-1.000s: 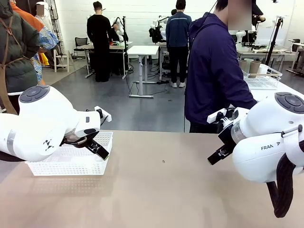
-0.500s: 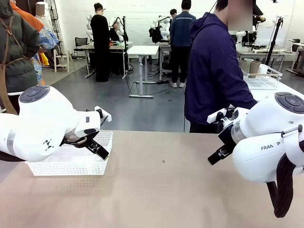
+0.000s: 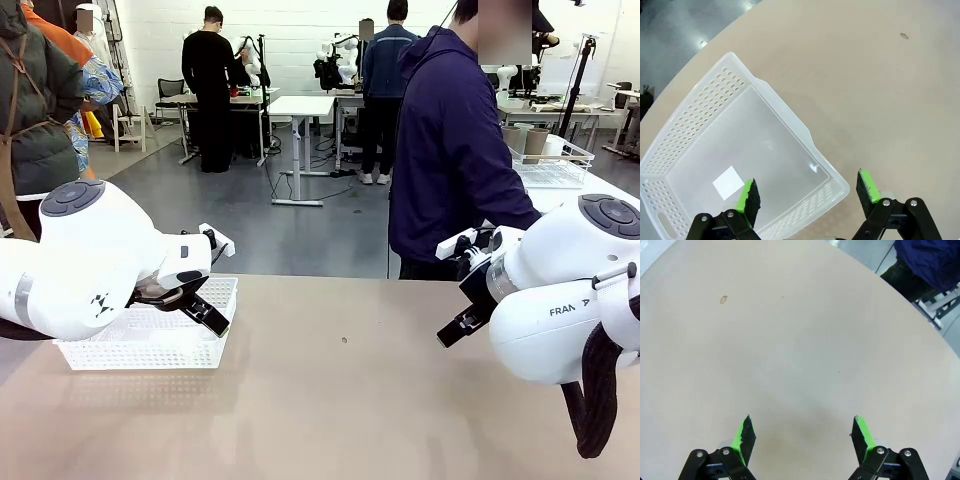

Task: Clean and organize the cups into the basket.
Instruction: Pick up the Organizing basket and move it to the center of the table, then pick up the Reusable plastic cup from the right side of the table and place it inside the Organizing basket.

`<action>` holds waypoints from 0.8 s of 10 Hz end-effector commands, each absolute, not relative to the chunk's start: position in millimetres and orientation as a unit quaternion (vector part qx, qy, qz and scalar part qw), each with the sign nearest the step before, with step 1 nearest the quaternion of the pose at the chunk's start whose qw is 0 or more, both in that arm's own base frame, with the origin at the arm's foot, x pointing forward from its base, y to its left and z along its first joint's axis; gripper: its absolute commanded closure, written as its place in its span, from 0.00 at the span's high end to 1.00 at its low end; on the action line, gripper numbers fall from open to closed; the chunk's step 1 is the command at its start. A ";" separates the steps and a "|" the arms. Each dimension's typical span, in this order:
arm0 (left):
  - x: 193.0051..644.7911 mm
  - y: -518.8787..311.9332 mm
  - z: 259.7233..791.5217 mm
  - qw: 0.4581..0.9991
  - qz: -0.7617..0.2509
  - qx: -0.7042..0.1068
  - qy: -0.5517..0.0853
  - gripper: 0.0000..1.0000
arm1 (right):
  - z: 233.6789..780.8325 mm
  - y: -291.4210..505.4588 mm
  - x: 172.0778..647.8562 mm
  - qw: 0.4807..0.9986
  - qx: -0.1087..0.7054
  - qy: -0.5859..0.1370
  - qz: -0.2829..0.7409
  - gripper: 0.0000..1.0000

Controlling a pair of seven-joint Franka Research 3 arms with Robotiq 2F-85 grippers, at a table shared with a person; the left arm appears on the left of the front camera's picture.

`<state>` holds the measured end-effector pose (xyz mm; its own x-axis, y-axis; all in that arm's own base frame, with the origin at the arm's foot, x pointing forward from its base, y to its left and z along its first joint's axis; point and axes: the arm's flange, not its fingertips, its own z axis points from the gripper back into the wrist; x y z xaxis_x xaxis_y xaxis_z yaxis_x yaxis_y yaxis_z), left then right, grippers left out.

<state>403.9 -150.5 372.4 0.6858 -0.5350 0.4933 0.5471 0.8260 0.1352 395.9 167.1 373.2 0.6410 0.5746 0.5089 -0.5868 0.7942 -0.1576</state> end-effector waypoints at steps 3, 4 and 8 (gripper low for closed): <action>403.9 -150.5 372.4 0.918 -0.295 -0.011 -0.265 1.00 | 373.2 167.1 395.9 0.906 0.011 -0.277 0.321 1.00; 384.6 -157.4 397.0 0.928 -0.294 0.005 -0.228 1.00 | 396.3 160.4 372.1 0.919 0.020 -0.276 0.282 1.00; 282.9 -129.3 439.6 0.929 -0.298 0.024 -0.219 1.00 | 443.9 84.4 228.8 0.928 0.021 -0.257 0.270 1.00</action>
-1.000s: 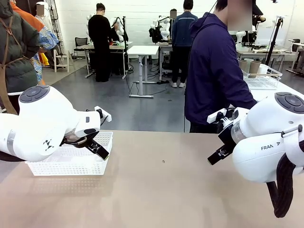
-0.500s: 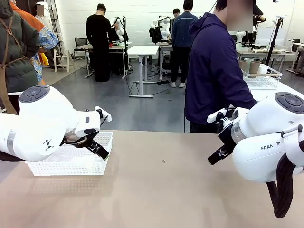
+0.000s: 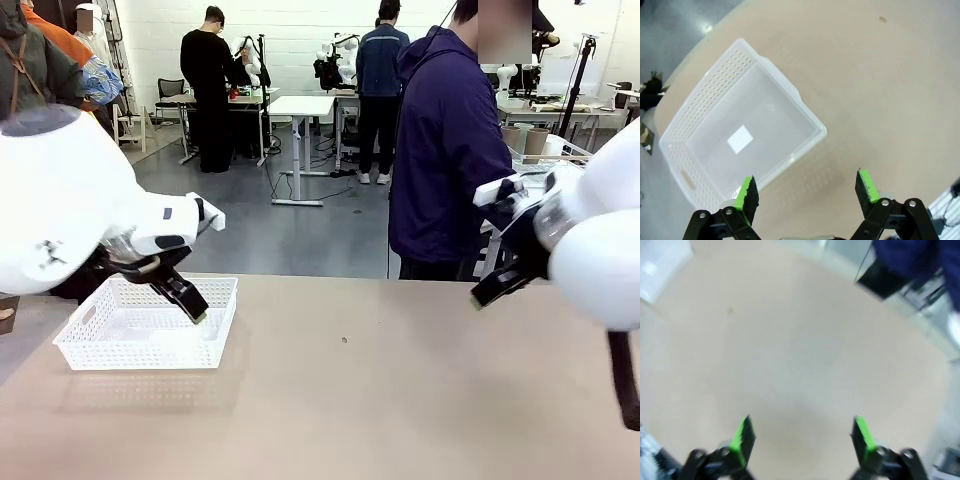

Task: Clean and organize the cups into the basket.
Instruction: Pick up the Organizing basket and move it to the center of the table, then pick up the Reusable plastic cup from the right side of the table and place it inside the Organizing basket.

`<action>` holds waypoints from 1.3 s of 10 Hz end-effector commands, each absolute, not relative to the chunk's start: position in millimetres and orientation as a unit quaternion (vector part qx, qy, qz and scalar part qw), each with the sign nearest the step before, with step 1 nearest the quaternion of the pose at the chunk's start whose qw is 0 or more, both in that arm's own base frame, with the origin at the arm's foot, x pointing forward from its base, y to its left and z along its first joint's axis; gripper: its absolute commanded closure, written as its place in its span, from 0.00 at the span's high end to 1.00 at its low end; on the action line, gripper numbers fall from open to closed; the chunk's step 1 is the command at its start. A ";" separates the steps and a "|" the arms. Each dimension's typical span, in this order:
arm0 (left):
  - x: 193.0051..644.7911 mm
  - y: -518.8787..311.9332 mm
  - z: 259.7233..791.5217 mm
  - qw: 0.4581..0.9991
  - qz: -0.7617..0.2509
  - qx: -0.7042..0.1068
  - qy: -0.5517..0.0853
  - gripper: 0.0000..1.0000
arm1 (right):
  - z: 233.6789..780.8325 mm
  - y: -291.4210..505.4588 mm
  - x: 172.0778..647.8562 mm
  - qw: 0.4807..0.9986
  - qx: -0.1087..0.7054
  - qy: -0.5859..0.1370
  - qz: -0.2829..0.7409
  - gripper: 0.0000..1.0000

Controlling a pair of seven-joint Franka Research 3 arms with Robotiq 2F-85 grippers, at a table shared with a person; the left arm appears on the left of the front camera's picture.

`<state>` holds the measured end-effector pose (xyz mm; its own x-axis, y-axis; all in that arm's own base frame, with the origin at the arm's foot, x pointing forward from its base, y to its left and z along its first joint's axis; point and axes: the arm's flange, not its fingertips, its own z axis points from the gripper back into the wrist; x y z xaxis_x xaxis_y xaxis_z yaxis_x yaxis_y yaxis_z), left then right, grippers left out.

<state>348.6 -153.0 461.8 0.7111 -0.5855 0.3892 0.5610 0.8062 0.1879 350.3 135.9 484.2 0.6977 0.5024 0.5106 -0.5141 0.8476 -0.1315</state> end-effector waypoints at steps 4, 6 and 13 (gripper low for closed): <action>335.6 -149.3 477.7 0.926 -0.307 0.030 -0.217 1.00 | 507.0 122.4 326.3 0.929 0.012 -0.252 0.271 1.00; 326.9 -145.4 488.6 0.929 -0.298 0.031 -0.216 1.00 | 526.6 109.2 298.8 0.934 0.017 -0.235 0.268 1.00; 369.2 23.1 452.2 0.687 -0.118 -0.693 -0.186 1.00 | 446.2 -74.0 325.2 0.754 0.624 -0.203 0.007 1.00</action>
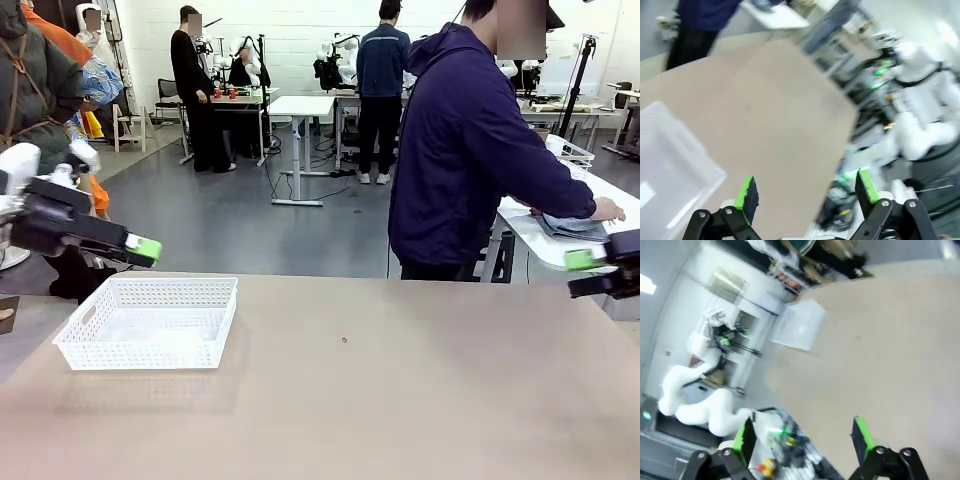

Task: Clean and organize the cups into the basket.
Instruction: Pick up the Organizing basket and move it to the center of the table, then pick up the Reusable plastic cup from the right side of the table and place it inside the Organizing basket.

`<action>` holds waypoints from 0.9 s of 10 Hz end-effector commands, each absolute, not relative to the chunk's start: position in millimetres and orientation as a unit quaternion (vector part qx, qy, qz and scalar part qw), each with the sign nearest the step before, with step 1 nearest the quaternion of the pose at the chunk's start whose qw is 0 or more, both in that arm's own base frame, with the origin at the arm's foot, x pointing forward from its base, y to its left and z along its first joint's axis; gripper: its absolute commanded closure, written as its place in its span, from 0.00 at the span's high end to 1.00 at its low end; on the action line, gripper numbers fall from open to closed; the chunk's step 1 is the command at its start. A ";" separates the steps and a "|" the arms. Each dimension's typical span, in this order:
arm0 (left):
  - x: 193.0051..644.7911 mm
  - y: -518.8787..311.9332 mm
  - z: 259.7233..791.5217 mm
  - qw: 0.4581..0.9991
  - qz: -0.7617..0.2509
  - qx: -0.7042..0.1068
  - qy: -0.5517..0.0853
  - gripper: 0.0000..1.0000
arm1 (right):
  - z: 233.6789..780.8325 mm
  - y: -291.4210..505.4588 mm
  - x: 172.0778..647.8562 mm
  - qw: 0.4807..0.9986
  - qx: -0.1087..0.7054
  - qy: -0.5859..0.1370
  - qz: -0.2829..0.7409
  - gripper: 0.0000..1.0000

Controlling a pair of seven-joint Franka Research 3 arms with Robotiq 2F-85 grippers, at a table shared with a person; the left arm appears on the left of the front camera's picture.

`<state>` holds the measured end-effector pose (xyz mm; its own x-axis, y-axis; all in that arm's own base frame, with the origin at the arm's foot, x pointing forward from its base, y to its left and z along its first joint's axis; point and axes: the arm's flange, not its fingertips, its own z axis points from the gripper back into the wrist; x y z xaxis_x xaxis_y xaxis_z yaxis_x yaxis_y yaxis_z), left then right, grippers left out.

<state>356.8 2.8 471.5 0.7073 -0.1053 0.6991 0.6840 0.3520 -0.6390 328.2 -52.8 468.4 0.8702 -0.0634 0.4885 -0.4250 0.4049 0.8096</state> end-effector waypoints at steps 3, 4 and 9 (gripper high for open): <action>353.5 95.3 417.4 0.766 -0.001 -0.617 -0.183 1.00 | 409.7 -135.5 301.0 0.813 0.546 -0.195 -0.054 1.00; 346.9 111.9 415.0 0.773 0.020 -0.607 -0.182 1.00 | 409.8 -149.4 293.9 0.829 0.522 -0.191 -0.060 1.00; 307.6 169.7 425.4 0.799 0.063 -0.555 -0.223 1.00 | 437.3 -202.5 254.9 0.839 0.484 -0.234 -0.082 1.00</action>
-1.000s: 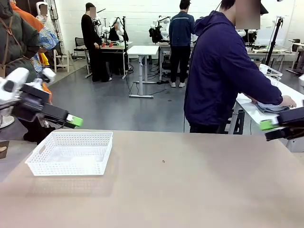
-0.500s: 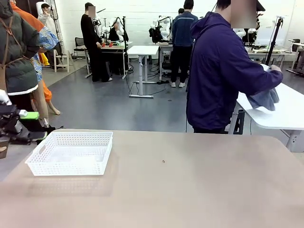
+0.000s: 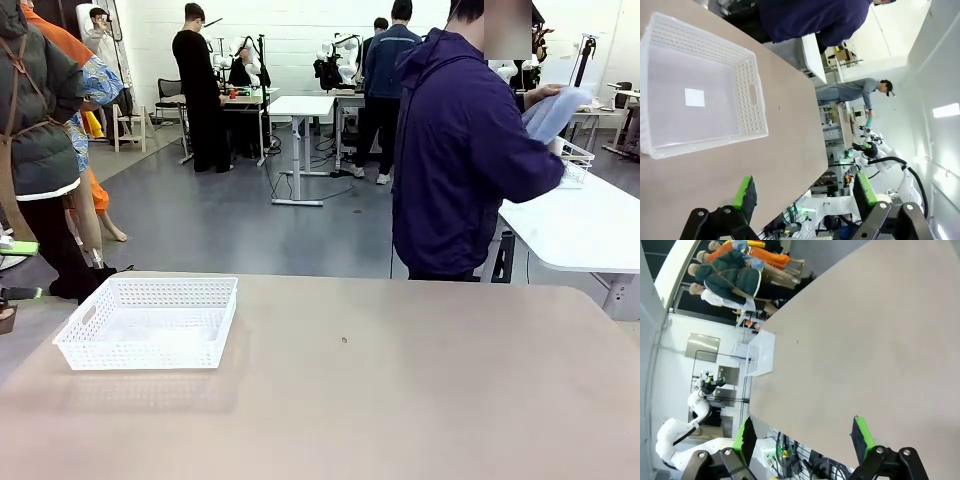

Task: Clean and organize the cups into the basket.
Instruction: Pick up the Organizing basket and move it to the center of the table, then pick up the Reusable plastic cup from the right side of the table and place it inside the Organizing basket.

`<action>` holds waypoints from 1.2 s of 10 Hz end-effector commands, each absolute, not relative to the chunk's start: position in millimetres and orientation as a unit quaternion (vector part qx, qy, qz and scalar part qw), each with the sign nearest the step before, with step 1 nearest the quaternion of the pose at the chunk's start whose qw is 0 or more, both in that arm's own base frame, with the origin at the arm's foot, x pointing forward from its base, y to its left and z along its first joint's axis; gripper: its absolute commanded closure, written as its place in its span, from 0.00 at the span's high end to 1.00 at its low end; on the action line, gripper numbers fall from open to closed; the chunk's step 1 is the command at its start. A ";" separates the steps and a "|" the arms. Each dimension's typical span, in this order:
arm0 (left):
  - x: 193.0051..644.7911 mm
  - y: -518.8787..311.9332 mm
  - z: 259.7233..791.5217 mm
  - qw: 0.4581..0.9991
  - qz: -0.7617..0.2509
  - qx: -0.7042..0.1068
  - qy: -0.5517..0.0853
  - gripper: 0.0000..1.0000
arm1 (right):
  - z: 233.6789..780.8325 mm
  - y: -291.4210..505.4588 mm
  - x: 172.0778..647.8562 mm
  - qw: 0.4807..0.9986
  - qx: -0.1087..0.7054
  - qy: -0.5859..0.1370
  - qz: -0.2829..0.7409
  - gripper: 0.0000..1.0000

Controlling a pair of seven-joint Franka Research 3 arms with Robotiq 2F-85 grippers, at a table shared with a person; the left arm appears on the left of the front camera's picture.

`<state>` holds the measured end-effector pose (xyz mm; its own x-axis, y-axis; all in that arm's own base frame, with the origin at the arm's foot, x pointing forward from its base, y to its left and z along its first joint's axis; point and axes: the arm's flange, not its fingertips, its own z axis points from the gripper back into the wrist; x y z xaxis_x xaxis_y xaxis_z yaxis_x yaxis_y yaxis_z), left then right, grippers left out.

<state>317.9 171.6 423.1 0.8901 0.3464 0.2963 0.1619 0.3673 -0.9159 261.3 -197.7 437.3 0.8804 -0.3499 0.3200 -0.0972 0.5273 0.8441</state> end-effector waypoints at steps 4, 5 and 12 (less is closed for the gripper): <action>311.9 178.2 425.9 0.796 0.063 -0.554 -0.235 1.00 | 439.5 -203.7 255.7 0.840 0.480 -0.239 -0.082 1.00; 311.9 178.2 425.9 0.796 0.063 -0.554 -0.235 1.00 | 439.5 -203.7 255.7 0.840 0.480 -0.239 -0.082 1.00; 311.9 178.2 425.9 0.796 0.063 -0.554 -0.235 1.00 | 439.5 -203.7 255.7 0.840 0.480 -0.239 -0.082 1.00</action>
